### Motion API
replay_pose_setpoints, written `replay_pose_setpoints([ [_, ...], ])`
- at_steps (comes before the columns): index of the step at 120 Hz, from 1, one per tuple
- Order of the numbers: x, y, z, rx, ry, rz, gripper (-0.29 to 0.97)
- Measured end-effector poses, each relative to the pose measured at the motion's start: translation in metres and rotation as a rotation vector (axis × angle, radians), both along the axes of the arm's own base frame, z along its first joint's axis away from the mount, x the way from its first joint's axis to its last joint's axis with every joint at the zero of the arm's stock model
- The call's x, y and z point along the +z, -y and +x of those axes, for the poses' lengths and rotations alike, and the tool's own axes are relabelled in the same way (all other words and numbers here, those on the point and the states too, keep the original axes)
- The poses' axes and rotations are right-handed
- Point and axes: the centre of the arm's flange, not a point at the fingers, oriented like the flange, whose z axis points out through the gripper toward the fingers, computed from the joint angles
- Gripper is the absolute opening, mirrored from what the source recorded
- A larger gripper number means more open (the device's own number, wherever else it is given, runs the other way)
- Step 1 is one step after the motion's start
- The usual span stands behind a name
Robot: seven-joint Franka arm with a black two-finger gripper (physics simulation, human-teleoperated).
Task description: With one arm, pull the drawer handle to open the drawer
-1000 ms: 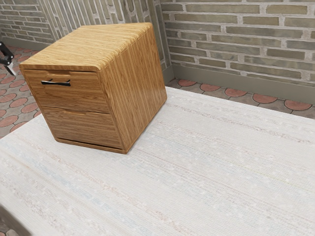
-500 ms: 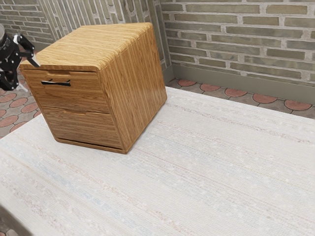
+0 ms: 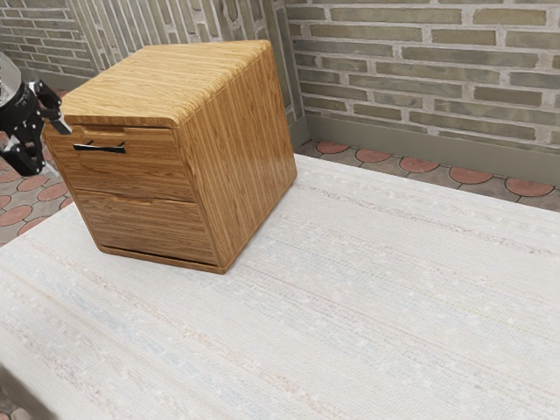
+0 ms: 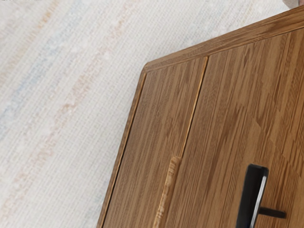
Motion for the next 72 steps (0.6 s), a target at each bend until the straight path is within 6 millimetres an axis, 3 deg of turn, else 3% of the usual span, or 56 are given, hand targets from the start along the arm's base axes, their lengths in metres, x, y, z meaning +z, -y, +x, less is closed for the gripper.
replay_pose_setpoints([
  [72, -0.007, -0.002, 0.016, -0.003, 0.033, 0.033, 0.65],
])
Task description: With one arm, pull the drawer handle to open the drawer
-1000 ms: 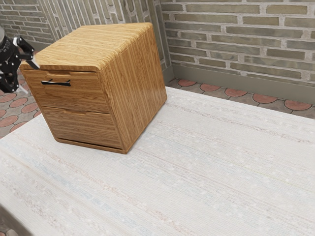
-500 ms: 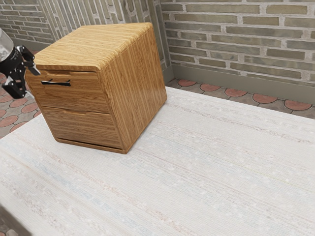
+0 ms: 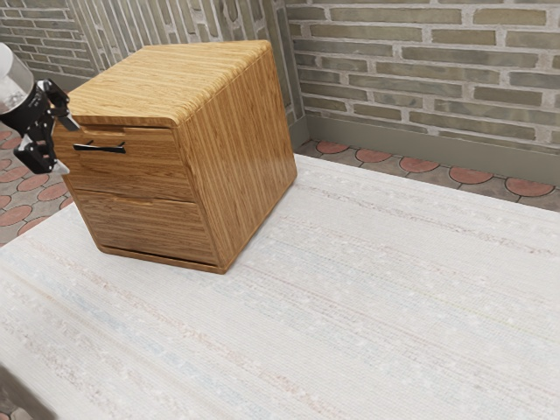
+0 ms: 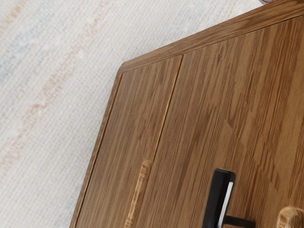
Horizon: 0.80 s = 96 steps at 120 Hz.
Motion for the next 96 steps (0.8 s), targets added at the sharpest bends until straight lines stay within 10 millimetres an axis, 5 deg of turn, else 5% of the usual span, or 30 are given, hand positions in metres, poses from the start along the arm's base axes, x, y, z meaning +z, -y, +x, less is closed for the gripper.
replay_pose_setpoints([
  [48, -0.008, 0.005, 0.007, -0.082, -0.025, 0.02, 0.65],
  [96, -0.015, 0.007, 0.009, -0.11, -0.04, 0.024, 0.5],
])
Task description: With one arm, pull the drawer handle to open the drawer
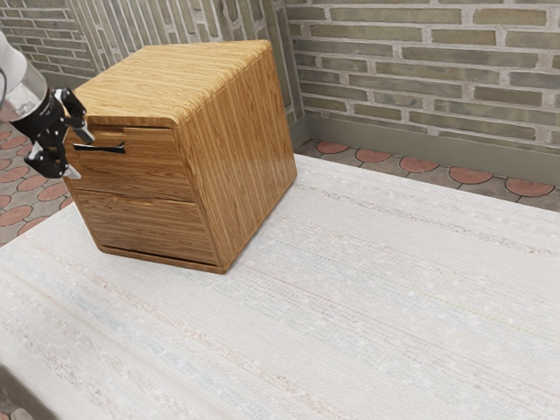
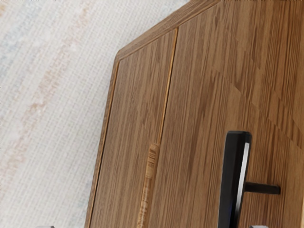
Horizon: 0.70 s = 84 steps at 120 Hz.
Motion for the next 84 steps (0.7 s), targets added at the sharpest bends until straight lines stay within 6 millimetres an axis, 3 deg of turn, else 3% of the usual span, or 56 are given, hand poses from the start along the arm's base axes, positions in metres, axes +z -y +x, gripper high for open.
replay_pose_setpoints([
  [84, -0.0007, -0.0037, 0.0007, -0.013, -0.006, 0.01, 0.46],
])
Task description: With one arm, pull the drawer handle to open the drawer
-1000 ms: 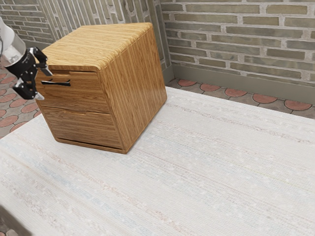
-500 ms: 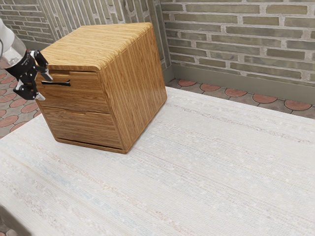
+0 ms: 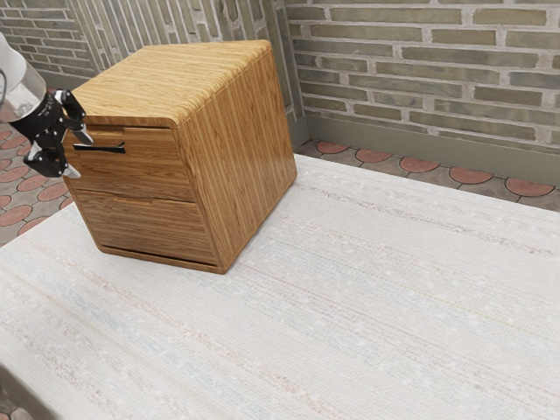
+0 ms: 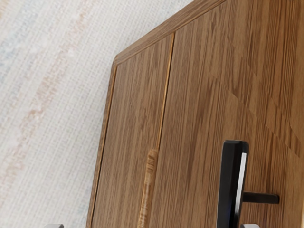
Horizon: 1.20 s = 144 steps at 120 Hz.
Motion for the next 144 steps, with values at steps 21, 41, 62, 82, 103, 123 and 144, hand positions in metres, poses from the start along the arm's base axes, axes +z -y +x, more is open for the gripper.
replay_pose_setpoints([
  [21, -0.007, -0.002, 0.004, -0.001, -0.012, -0.001, 0.46],
  [41, -0.009, -0.002, 0.006, -0.002, -0.014, -0.001, 0.43],
  [62, -0.008, -0.002, 0.004, -0.002, -0.013, -0.003, 0.35],
  [82, -0.006, 0.002, 0.003, -0.006, -0.011, -0.007, 0.3],
  [103, -0.002, 0.011, -0.005, -0.013, -0.006, -0.019, 0.27],
  [123, -0.003, 0.014, -0.012, -0.014, -0.006, -0.03, 0.27],
  [144, -0.002, 0.014, -0.028, -0.005, -0.001, -0.042, 0.26],
])
